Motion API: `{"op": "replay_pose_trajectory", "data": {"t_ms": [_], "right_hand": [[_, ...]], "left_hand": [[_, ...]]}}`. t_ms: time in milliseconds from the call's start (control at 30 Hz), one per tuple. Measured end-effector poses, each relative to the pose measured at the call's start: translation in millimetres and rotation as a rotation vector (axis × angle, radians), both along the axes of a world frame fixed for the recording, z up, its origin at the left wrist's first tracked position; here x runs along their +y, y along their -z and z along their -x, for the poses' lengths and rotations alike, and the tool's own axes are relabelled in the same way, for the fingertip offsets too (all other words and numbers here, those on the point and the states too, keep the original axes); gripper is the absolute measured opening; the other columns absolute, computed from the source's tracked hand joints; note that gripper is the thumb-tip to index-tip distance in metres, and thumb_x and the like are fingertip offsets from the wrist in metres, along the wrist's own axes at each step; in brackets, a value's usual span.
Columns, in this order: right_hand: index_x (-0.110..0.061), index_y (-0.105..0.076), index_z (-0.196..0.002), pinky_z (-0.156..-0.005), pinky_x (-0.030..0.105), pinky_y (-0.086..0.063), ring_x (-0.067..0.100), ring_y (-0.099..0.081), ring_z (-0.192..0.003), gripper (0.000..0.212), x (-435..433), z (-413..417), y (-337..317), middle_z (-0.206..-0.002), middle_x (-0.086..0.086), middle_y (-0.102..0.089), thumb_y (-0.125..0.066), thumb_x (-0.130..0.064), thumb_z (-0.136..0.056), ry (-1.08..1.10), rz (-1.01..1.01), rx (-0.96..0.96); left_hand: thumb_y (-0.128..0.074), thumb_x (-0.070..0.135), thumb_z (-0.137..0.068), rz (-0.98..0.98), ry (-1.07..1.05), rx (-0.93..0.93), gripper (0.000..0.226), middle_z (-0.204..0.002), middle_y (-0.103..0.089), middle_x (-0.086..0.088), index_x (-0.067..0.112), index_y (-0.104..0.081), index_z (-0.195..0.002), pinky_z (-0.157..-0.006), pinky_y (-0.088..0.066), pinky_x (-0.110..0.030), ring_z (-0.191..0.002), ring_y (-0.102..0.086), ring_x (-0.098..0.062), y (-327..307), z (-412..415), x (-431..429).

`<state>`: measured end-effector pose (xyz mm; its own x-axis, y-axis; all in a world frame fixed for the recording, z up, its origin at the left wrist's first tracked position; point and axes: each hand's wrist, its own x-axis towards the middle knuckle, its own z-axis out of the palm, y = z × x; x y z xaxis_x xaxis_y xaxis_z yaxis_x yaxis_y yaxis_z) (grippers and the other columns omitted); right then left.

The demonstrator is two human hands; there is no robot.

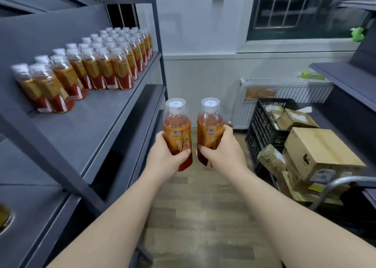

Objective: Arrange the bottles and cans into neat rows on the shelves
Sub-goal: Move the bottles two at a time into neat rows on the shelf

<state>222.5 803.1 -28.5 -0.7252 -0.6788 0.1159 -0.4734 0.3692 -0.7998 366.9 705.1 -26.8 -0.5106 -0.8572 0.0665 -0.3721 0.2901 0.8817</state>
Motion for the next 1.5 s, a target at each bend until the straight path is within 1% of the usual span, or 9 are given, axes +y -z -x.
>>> {"op": "replay_pose_trajectory", "data": {"t_ms": [100, 400, 700, 800, 1000, 1100, 1233, 1367, 1500], "right_hand": [[-0.026, -0.035, -0.134, -0.088, 0.037, -0.05, 0.016, -0.055, -0.101, 0.073, -18.2, 39.5, -4.2, -0.119, -0.014, -0.048, -0.077, -0.044, -0.077, -0.027, -0.006, 0.002], [-0.027, -0.035, -0.133, -0.089, 0.041, -0.051, 0.019, -0.058, -0.105, 0.071, -87.8, 112.3, 0.0, -0.118, -0.005, -0.056, -0.076, -0.044, -0.076, -0.069, -0.014, 0.003], [-0.026, -0.036, -0.133, -0.088, 0.042, -0.053, 0.019, -0.059, -0.105, 0.072, -202.6, 157.2, -3.2, -0.119, -0.006, -0.058, -0.076, -0.046, -0.077, -0.094, -0.015, 0.026], [-0.026, -0.035, -0.133, -0.089, 0.044, -0.052, 0.019, -0.059, -0.105, 0.072, -244.5, 164.2, -7.7, -0.12, -0.006, -0.058, -0.075, -0.047, -0.076, -0.112, -0.018, 0.026], [-0.027, -0.035, -0.133, -0.089, 0.045, -0.053, 0.02, -0.059, -0.106, 0.072, -323.7, 158.9, -13.5, -0.12, -0.004, -0.058, -0.077, -0.046, -0.077, -0.219, 0.001, 0.033], [-0.027, -0.036, -0.132, -0.088, 0.044, -0.055, 0.018, -0.06, -0.105, 0.072, -359.0, 147.5, -15.5, -0.118, -0.006, -0.059, -0.077, -0.046, -0.077, -0.299, 0.024, 0.029], [-0.029, -0.038, -0.127, -0.085, 0.042, -0.055, 0.015, -0.06, -0.101, 0.066, -404.4, 127.7, -18.0, -0.112, -0.009, -0.06, -0.078, -0.043, -0.077, -0.444, 0.057, 0.001], [-0.032, -0.037, -0.124, -0.082, 0.035, -0.052, 0.012, -0.059, -0.099, 0.062, -448.2, 105.2, -19.2, -0.104, -0.018, -0.055, -0.077, -0.041, -0.078, -0.617, 0.067, -0.007], [-0.03, -0.036, -0.129, -0.084, 0.031, -0.049, 0.012, -0.056, -0.1, 0.067, -489.5, 82.8, -18.2, -0.112, -0.013, -0.056, -0.079, -0.04, -0.078, -0.812, 0.084, -0.016]], "left_hand": [[-0.082, 0.032, -0.079, 0.01, -0.036, 0.005, 0.069, -0.118, -0.059, 0.01, 0.025, -0.041, -0.134, -0.092, -0.052, -0.034, -0.109, -0.059, -0.012, -1.4, 36.6, -14.8], [-0.083, 0.033, -0.078, -0.003, -0.061, 0.012, 0.066, -0.114, -0.059, 0.016, 0.028, -0.043, -0.13, -0.092, -0.054, -0.035, -0.108, -0.06, -0.008, 4.3, 104.0, -77.8], [-0.081, 0.031, -0.08, 0.014, -0.085, 0.037, 0.063, -0.118, -0.058, 0.01, 0.028, -0.041, -0.128, -0.094, -0.052, -0.035, -0.11, -0.058, -0.011, 1.4, 149.0, -185.9], [-0.08, 0.031, -0.081, 0.023, -0.109, 0.038, 0.068, -0.123, -0.057, 0.007, 0.024, -0.039, -0.134, -0.092, -0.049, -0.031, -0.113, -0.056, -0.012, -4.2, 156.0, -225.7], [-0.08, 0.034, -0.08, 0.007, -0.221, 0.047, 0.069, -0.128, -0.058, 0.006, 0.027, -0.04, -0.135, -0.097, -0.051, -0.04, -0.119, -0.056, -0.016, -8.9, 141.6, -291.4], [-0.08, 0.033, -0.081, 0.024, -0.302, 0.048, 0.067, -0.128, -0.057, 0.005, 0.027, -0.04, -0.134, -0.097, -0.05, -0.039, -0.118, -0.055, -0.016, -13.4, 126.6, -314.8], [-0.081, 0.035, -0.078, 0.029, -0.445, 0.042, 0.071, -0.128, -0.058, 0.003, 0.026, -0.039, -0.135, -0.095, -0.054, -0.046, -0.117, -0.057, -0.019, -15.8, 100.6, -341.6], [-0.081, 0.033, -0.079, 0.026, -0.609, 0.02, 0.067, -0.126, -0.058, 0.004, 0.022, -0.042, -0.132, -0.092, -0.052, -0.037, -0.113, -0.057, -0.015, -15.8, 71.8, -360.9], [-0.081, 0.028, -0.081, 0.038, -0.788, 0.014, 0.063, -0.121, -0.055, 0.007, 0.02, -0.043, -0.131, -0.089, -0.046, -0.029, -0.109, -0.054, -0.01, -17.1, 50.4, -374.6]]}}
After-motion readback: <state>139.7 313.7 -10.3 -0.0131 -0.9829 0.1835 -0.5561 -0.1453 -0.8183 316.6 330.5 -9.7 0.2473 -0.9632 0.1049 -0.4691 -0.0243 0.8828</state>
